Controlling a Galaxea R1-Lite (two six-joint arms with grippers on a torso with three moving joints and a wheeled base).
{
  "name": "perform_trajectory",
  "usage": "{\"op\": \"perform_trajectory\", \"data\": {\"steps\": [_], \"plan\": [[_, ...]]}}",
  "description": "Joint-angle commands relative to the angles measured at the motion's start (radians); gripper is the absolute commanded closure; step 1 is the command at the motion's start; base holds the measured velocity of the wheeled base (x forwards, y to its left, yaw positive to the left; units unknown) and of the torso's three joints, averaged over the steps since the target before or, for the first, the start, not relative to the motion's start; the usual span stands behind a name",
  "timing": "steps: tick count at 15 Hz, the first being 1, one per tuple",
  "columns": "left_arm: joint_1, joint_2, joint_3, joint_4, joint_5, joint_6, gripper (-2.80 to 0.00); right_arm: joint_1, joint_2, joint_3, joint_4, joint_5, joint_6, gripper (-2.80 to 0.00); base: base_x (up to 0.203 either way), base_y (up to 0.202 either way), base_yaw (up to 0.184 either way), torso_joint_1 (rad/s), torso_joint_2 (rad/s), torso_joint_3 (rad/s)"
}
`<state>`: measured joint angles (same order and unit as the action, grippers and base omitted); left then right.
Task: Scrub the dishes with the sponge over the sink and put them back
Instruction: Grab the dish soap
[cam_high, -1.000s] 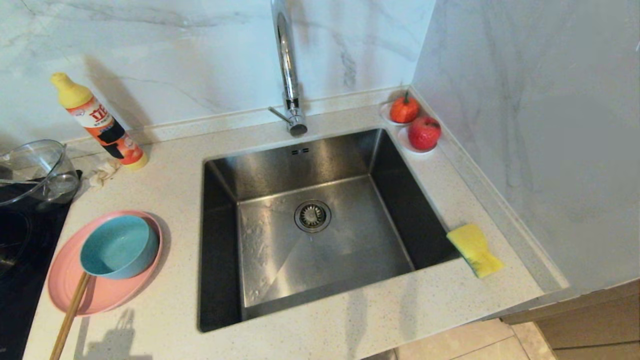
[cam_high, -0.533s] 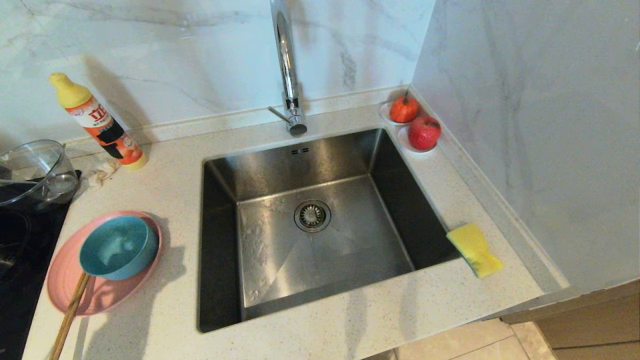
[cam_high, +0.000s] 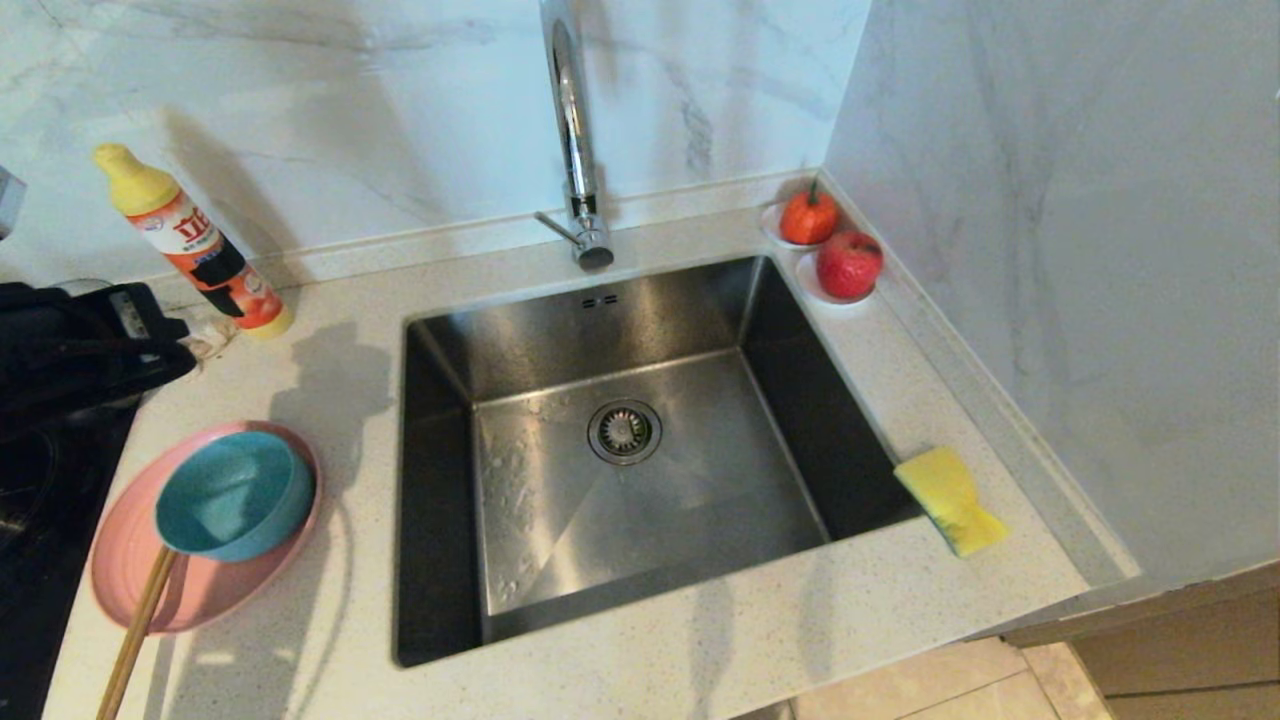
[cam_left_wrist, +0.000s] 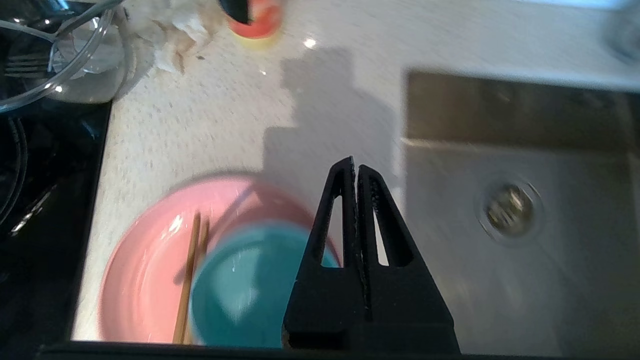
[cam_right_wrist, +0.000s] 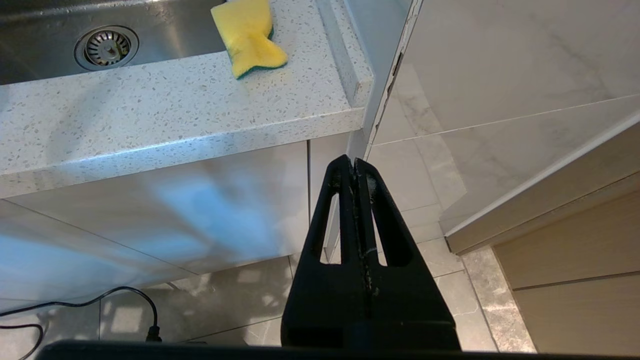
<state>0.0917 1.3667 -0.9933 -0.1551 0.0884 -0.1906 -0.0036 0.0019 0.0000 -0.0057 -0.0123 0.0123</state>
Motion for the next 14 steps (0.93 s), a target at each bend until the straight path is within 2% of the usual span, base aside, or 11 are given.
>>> {"op": "perform_trajectory", "data": {"steps": [1, 6, 7, 10, 12, 14], "plan": [[0.031, 0.175, -0.058, -0.039, 0.008, -0.016, 0.0, -0.001, 0.001, 0.0, 0.0, 0.0, 0.0, 0.0, 0.0, 0.0, 0.0, 0.0, 0.0, 0.0], [0.049, 0.345, -0.156, -0.144, 0.027, -0.013, 0.0, 0.001, 0.001, 0.0, 0.0, 0.0, 0.0, 0.0, 0.0, 0.0, 0.0, 0.0, 0.0, 0.0], [0.049, 0.363, -0.169, -0.146, 0.055, -0.013, -2.8, 0.001, 0.001, 0.0, 0.0, 0.0, 0.0, 0.0, 0.0, 0.0, 0.0, 0.0, 0.0, 0.0], [0.049, 0.405, -0.218, -0.166, 0.079, -0.03, -2.8, 0.0, 0.001, 0.0, 0.0, 0.0, 0.0, 0.0, 0.0, 0.0, 0.0, 0.0, 0.0, 0.0], [0.051, 0.425, -0.226, -0.17, 0.088, -0.067, -2.8, 0.001, 0.001, 0.0, 0.0, 0.0, 0.0, 0.0, 0.0, 0.0, 0.0, 0.0, 0.0, 0.0], [0.052, 0.447, -0.236, -0.172, 0.124, -0.094, -2.8, 0.001, 0.001, 0.0, 0.0, 0.0, 0.0, 0.0, 0.0, 0.0, 0.0, 0.0, 0.0, 0.0]]}}
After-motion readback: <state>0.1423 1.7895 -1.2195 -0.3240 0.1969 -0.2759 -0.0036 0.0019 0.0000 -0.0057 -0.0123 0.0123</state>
